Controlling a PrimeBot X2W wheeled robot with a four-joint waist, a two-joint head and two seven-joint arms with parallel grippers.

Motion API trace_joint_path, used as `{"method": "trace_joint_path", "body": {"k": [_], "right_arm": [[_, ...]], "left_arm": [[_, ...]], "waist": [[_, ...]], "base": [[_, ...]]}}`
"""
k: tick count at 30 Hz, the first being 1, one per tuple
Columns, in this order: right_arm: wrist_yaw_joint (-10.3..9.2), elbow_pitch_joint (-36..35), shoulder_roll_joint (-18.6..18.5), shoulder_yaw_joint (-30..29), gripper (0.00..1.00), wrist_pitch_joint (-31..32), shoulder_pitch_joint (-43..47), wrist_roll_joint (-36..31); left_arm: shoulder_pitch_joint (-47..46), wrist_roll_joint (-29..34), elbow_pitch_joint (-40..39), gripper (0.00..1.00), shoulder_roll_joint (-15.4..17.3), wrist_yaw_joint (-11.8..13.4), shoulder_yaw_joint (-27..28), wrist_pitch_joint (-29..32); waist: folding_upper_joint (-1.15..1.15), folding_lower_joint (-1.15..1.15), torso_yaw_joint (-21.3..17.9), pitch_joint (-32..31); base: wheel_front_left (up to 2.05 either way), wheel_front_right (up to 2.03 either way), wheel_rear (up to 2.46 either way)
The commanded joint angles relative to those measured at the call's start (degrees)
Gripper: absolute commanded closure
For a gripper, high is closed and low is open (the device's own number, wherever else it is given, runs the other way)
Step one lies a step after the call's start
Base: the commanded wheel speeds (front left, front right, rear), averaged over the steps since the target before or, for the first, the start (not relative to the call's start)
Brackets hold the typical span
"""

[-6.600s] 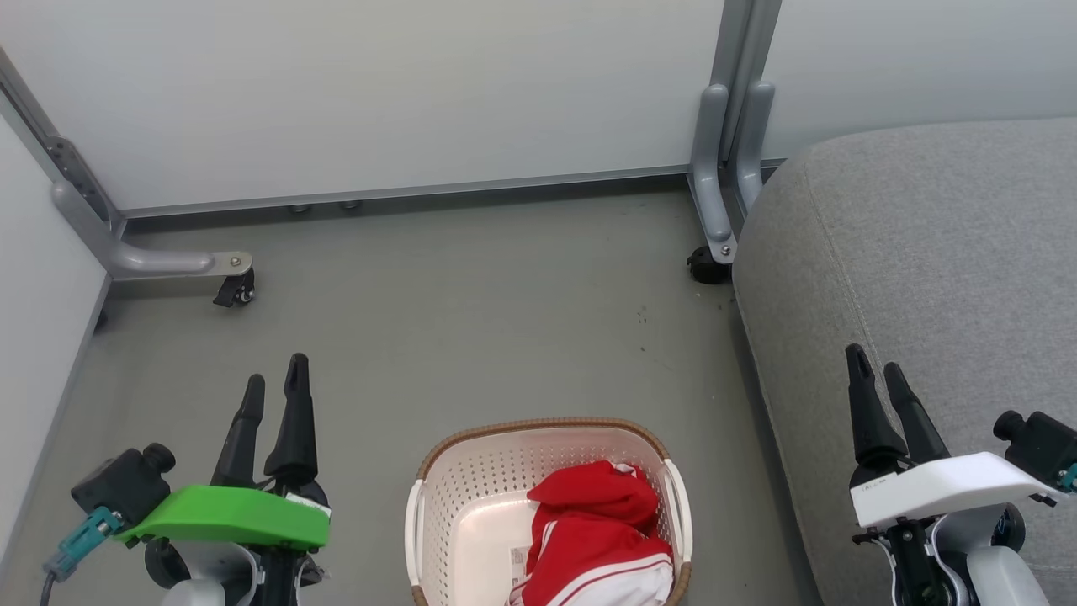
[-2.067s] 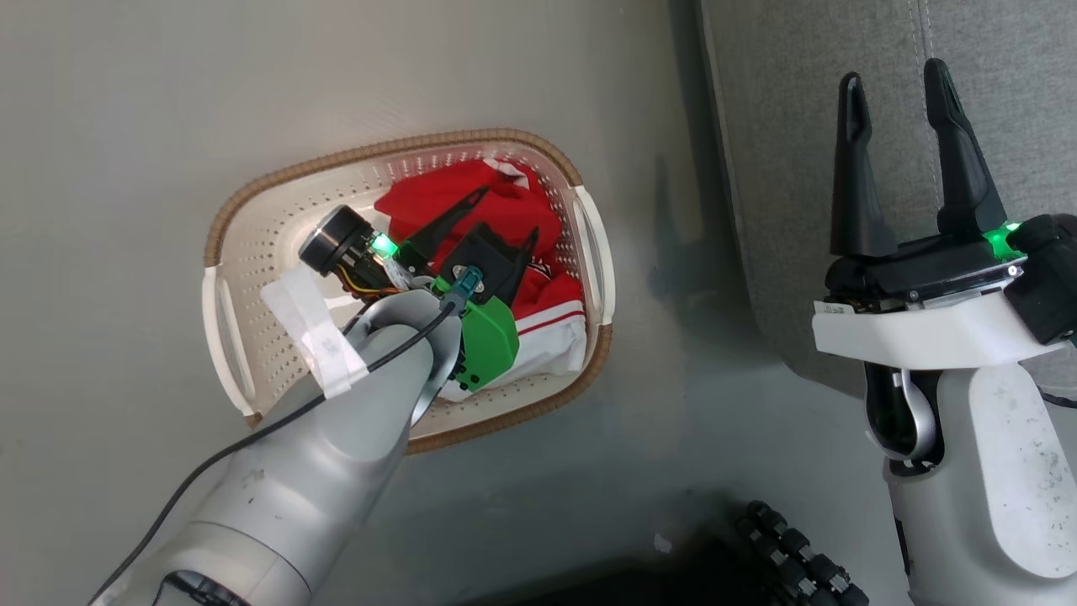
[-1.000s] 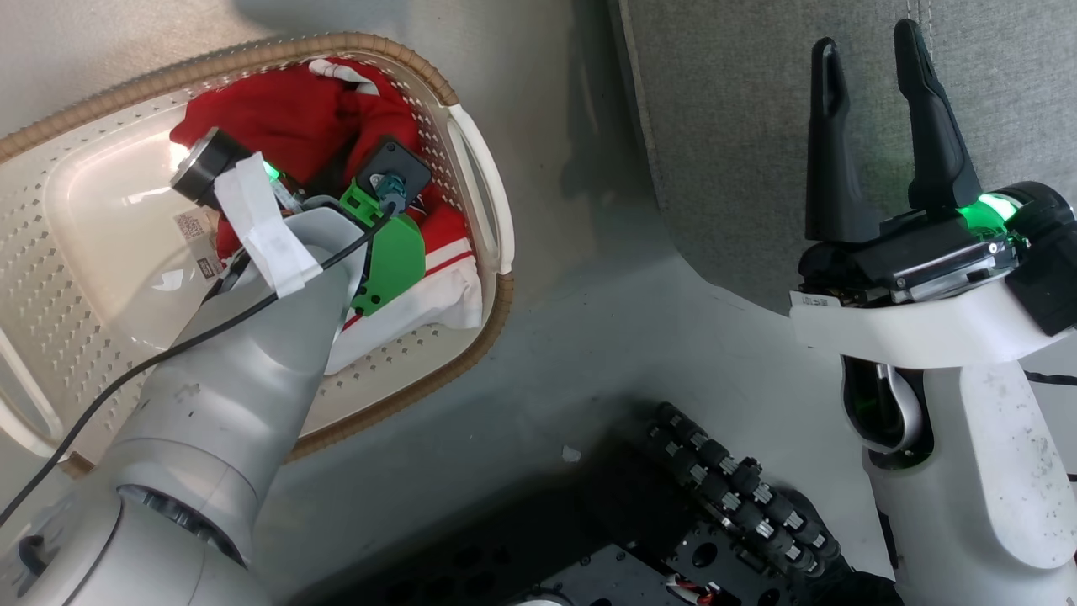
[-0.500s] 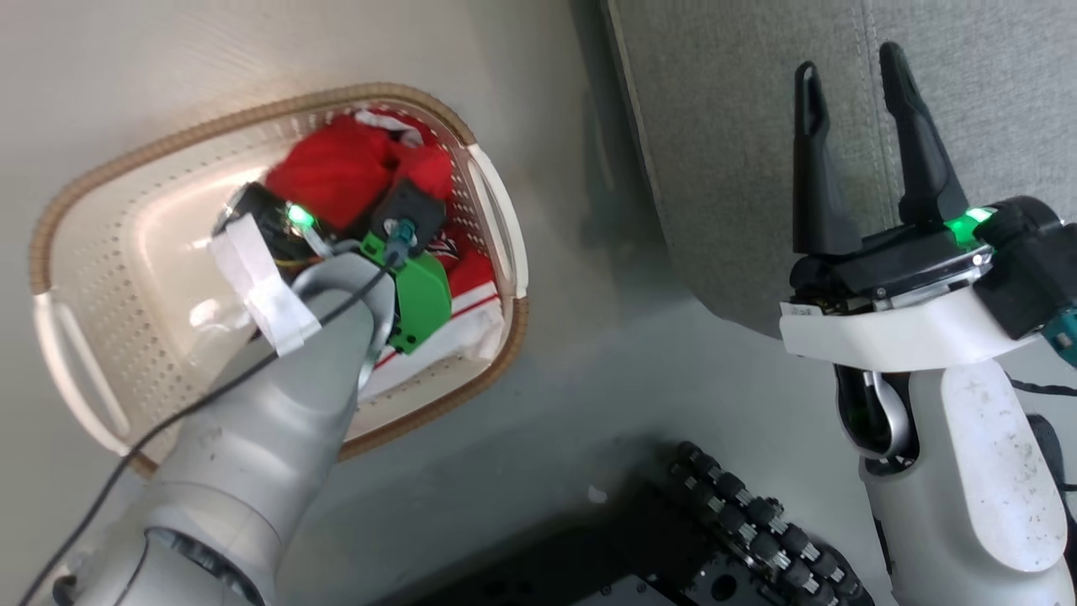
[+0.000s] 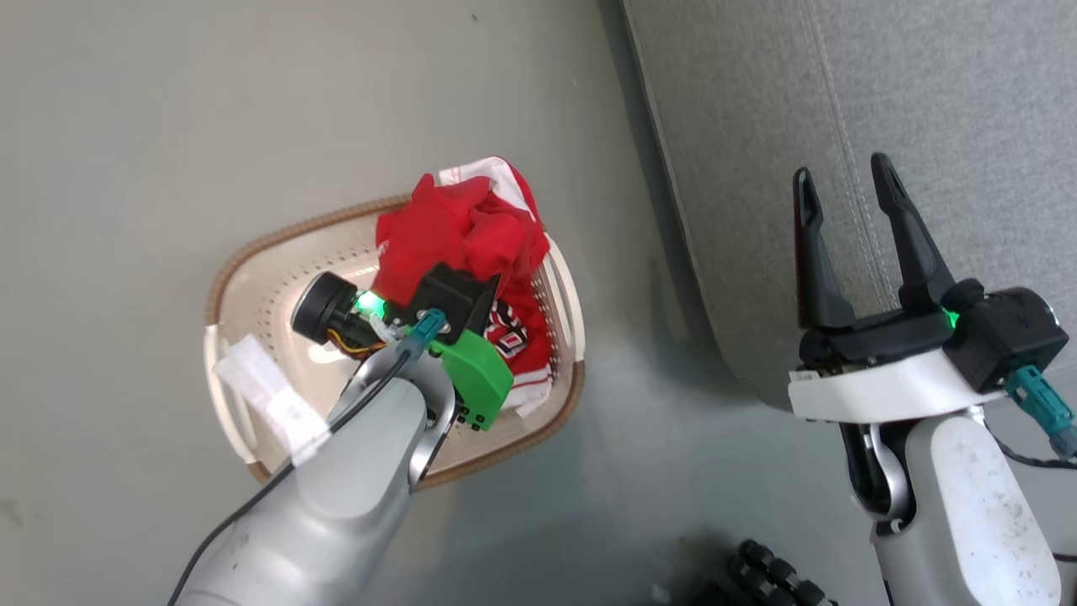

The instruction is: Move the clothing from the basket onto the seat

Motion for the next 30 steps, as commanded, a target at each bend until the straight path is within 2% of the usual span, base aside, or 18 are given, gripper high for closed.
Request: {"method": "trace_joint_path", "body": {"k": [1,7,14,19,30], "right_arm": [[0.00,0.2,-0.2,-0.4,0.00,-0.2,1.5,-0.4],[0.00,0.1,-0.2,-1.4,0.00,0.3,4.4,-1.5],[0.00,-1.6,-0.2,-2.4,0.00,2.5,7.9,-2.2],[0.00,-2.9,-0.2,-2.1,0.00,4.1,10.3,-2.0],[0.00,-5.0,-0.2,-0.5,0.00,7.1,15.6,-1.9]], "left_arm": [[2.3,-0.2,-2.6,1.00,0.5,0.5,1.1,-0.2],[9.2,0.7,-15.5,1.00,2.0,0.6,6.6,-0.2],[15.5,2.4,-30.6,1.00,2.0,-1.3,13.6,-0.2],[19.0,3.7,-40.0,1.00,1.2,-3.5,18.7,-0.2],[24.8,3.6,-50.7,1.00,-0.5,-7.1,23.8,-0.2]], "waist": [[0.00,0.00,5.7,-8.8],[0.00,0.00,8.2,-13.9],[0.00,0.00,10.7,-18.7],[0.00,0.00,11.6,-21.4],[0.00,0.00,12.4,-28.1]], "base": [[0.00,0.00,0.00],[0.00,0.00,0.00],[0.00,0.00,0.00],[0.00,0.00,0.00],[0.00,0.00,0.00]]}}
